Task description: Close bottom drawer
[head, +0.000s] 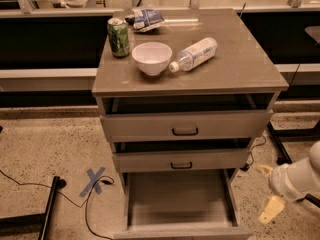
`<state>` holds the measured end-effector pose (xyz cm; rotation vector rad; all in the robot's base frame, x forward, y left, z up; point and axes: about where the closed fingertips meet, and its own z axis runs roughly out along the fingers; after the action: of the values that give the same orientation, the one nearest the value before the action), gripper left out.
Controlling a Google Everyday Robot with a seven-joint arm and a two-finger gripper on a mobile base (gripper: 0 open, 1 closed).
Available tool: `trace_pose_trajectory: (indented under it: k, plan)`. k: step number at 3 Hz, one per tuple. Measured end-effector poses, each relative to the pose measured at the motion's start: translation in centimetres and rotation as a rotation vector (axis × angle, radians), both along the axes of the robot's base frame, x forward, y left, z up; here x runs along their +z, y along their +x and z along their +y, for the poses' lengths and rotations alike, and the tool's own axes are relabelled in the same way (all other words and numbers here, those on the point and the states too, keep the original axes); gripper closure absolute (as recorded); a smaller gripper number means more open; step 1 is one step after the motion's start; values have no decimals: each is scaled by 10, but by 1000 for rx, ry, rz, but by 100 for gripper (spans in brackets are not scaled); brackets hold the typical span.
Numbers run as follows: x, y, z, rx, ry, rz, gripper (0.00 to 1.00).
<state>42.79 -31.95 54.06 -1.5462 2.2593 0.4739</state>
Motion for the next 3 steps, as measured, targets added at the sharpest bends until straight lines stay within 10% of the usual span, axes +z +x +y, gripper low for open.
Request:
trace_pose_trajectory:
  k: [1,3]
  plan:
    - [-101,-10,38,80,95,-89,0]
    - [-117,-6,40,80,141,-116,0]
